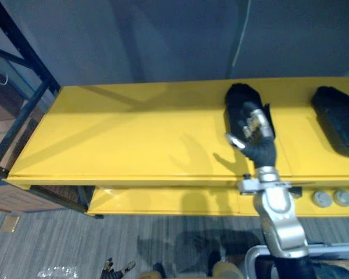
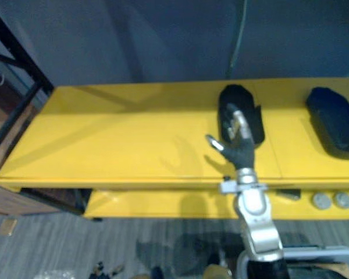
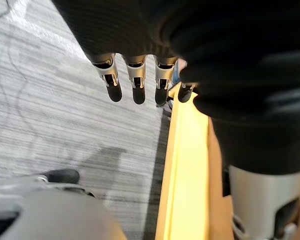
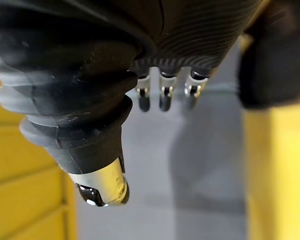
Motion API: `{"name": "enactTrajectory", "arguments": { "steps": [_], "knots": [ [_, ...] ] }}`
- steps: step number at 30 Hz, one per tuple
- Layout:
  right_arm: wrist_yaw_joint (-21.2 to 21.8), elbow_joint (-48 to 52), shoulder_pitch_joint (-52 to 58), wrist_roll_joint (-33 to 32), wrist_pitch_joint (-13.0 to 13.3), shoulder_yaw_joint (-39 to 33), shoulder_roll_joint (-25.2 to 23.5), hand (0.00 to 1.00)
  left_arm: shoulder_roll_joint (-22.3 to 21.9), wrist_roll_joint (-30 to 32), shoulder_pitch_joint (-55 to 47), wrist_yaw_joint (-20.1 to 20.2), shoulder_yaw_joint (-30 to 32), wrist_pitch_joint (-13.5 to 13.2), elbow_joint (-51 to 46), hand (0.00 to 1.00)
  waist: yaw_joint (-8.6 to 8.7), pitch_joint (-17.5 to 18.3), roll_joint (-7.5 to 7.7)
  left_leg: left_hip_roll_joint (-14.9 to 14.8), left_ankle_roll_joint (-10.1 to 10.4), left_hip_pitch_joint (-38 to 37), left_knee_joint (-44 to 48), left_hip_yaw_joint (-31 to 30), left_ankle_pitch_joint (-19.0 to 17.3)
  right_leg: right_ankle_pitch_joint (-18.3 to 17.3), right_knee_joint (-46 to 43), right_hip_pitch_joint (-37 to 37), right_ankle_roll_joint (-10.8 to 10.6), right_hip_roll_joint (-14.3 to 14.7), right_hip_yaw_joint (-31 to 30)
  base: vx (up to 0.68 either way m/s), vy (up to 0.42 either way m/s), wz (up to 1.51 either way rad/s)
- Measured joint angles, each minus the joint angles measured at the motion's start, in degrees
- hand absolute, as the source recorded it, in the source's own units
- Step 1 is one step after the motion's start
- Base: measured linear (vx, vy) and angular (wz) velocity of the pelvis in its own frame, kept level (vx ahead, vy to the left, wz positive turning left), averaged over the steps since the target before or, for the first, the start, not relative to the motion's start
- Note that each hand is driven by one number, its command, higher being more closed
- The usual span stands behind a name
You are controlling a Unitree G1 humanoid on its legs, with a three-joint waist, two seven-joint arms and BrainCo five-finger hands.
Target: Walk over and take plastic housings, then place them on the shelf
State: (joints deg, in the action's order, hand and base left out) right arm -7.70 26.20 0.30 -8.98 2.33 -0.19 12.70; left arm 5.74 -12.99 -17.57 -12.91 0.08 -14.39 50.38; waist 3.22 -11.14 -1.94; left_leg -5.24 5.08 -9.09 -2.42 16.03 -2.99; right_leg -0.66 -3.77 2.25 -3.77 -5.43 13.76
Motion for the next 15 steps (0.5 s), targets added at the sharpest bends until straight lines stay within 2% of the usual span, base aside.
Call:
{"name": "enactTrajectory", "arguments": {
  "steps": [2,4,6,9,11,15],
  "knots": [
    [-1.58,0.59,3.07,0.05,1.85,-2.54,-0.64,0.0,-0.14,0.0,0.0,-0.42,1.58,-1.1,0.41,0.0,0.72,0.6,0.85,-0.01,-0.03,0.0,0.03,0.54,-0.27,0.41,0.7,0.02,-0.01,0.2,-0.5,0.01,0.007,-0.12],
    [-3.73,0.75,6.92,0.04,2.42,-5.74,-2.31,0.0,-0.17,0.0,0.18,-0.76,2.62,-2.86,0.39,0.0,0.83,1.13,1.3,-0.06,-0.1,-0.05,0.04,1.59,-0.55,1.05,1.68,0.02,-0.06,0.47,-1.32,0.01,0.015,-0.22],
    [-5.24,0.72,11.45,-0.04,3.79,-9.85,-4.06,0.0,-0.63,0.11,0.56,-0.87,4.17,-4.74,0.34,0.0,1.32,1.68,1.16,0.05,-0.2,-0.1,0.04,2.24,-0.84,1.41,2.35,0.01,-0.2,0.54,-2.06,0.02,0.025,-0.2],
    [-6.02,-0.12,17.4,-2.24,7.07,-15.84,-5.55,0.0,-0.91,0.68,0.72,-1.6,5.7,-6.92,-2.28,0.0,3.68,1.89,0.61,0.16,-0.17,-0.88,0.19,3.74,-1.45,1.57,2.45,0.02,-0.31,0.61,-3.49,0.02,0.034,-0.25],
    [-6.13,-0.16,21.16,-2.61,10.73,-19.13,-6.8,0.0,-1.26,0.77,1.2,-3.06,5.93,-8.37,-7.76,0.0,5.25,2.17,0.15,0.19,-0.16,-0.94,0.65,4.14,-1.84,1.62,2.47,0.02,-0.37,0.58,-3.95,0.01,0.014,-0.11],
    [-6.29,-0.22,23.7,-3.76,15.34,-20.86,-7.67,0.0,-1.86,4.49,3.52,-9.38,4.24,-10.94,-18.04,0.0,6.08,2.25,0.06,0.13,-0.19,-1.02,1.13,4.8,-2.21,1.91,2.49,0.01,-0.36,0.62,-4.64,-0.03,0.0,-0.1]
  ]
}}
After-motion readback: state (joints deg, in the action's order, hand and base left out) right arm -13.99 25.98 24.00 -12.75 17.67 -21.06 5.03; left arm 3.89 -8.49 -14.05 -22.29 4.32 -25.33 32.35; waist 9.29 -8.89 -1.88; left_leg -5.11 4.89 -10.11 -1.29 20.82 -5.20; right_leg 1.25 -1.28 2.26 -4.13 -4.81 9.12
